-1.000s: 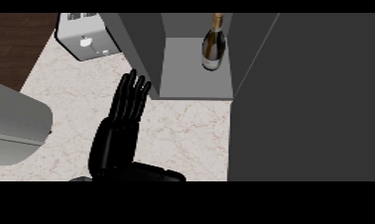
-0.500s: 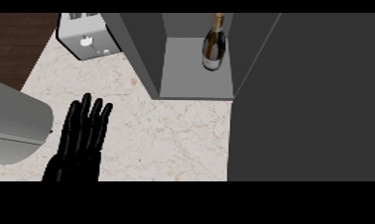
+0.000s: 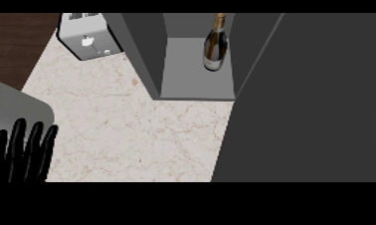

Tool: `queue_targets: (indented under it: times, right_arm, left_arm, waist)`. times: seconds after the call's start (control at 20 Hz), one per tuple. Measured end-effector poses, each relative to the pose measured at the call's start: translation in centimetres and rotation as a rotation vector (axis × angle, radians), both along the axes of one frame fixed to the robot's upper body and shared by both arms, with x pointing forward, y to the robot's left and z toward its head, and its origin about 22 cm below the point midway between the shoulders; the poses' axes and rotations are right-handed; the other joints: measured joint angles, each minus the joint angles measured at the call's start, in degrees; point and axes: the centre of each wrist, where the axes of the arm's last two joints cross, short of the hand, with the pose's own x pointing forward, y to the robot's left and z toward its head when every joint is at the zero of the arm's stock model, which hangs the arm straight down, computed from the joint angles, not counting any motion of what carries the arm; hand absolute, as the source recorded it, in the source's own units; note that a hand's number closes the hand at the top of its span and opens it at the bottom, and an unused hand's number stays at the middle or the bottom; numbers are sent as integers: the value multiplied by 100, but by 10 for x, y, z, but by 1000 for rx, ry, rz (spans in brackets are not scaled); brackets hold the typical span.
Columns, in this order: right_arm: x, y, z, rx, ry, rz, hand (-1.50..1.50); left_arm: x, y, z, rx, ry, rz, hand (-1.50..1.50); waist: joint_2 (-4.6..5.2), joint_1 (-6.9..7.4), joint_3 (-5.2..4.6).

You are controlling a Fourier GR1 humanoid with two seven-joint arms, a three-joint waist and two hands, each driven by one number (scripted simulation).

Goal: Pick up the wine, place it into the cabinet and close the cabinet

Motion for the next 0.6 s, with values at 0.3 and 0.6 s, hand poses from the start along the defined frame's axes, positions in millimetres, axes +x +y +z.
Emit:
queue_targets:
  times: [0.3, 0.6]
  right_arm:
    - [-9, 37, 8, 31, 29, 67, 150]
    - [-15, 74, 30, -7, -88, 44, 150]
  left_arm:
    - [-16, 36, 8, -1, -4, 16, -150]
    - [-28, 64, 11, 14, -11, 24, -150]
  waist:
    - [-19, 23, -5]
    - [-19, 52, -7]
